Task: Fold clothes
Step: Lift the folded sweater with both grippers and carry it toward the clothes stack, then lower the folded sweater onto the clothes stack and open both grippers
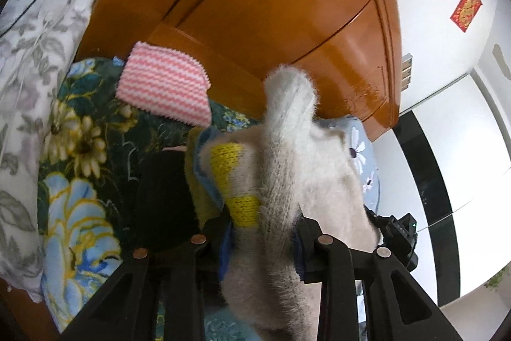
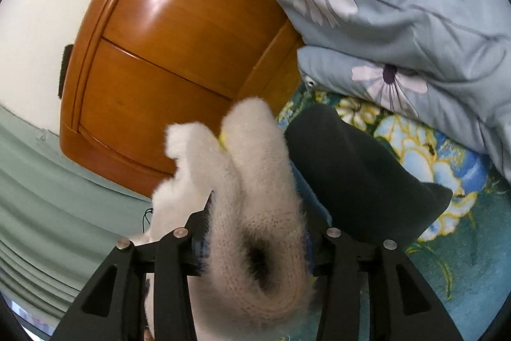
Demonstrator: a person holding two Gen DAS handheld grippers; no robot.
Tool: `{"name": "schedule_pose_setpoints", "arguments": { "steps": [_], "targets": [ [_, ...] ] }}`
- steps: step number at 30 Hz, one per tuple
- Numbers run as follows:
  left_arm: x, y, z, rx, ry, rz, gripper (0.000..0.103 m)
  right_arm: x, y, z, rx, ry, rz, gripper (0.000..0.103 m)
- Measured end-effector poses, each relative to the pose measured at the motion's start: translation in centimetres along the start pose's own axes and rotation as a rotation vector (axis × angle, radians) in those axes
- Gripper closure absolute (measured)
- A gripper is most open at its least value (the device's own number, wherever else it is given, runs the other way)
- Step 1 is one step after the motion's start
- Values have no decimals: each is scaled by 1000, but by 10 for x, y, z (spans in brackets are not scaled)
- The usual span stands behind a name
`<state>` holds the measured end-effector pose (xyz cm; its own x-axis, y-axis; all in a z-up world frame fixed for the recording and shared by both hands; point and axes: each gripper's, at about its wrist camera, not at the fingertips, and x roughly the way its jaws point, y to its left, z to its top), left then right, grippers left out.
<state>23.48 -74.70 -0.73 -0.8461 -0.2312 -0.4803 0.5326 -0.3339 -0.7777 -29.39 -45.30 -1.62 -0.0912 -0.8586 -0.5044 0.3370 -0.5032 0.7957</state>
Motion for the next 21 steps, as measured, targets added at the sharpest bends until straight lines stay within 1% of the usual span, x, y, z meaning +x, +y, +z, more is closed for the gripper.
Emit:
{"name": "schedule_pose_setpoints", "arguments": {
  "steps": [2, 4, 8, 9, 10, 11, 12, 13, 17, 18, 19, 21],
  "targets": [
    [4, 8, -4, -11, 6, 2, 67, 5, -6, -3, 7, 3, -8, 56],
    [5, 9, -5, -5, 6, 19, 65, 7, -11, -8, 24, 0, 0, 56],
    [2, 5, -3, -2, 12, 33, 65, 2, -7, -8, 19, -5, -6, 55],
    [0, 2, -2, 3, 14, 42, 62, 0, -5, -8, 16, -6, -11, 53],
    [-2, 0, -2, 7, 16, 52, 61, -3, -3, -7, 12, -10, -20, 44],
    [-3, -2, -1, 0, 20, 61, 59, -8, 0, -7, 5, -20, -40, 39],
    [-5, -4, -1, -9, 23, 71, 51, -13, 2, -7, -5, -34, -67, 38],
    [-8, -5, 0, -26, 19, 90, 47, -19, 5, -6, -14, -47, -94, 38],
    [-25, -16, 1, -53, -2, 127, 41, -41, 17, -8, -56, -68, -164, 38],
    [-30, -21, 0, -46, -4, 139, 40, -46, 23, -9, -80, -67, -183, 37],
    [-34, -29, -2, -21, -9, 159, 40, -51, 28, -11, -105, -68, -201, 33],
    [-44, -48, -11, 50, -28, 208, 39, -63, 45, -20, -173, -81, -220, 26]
  ]
}}
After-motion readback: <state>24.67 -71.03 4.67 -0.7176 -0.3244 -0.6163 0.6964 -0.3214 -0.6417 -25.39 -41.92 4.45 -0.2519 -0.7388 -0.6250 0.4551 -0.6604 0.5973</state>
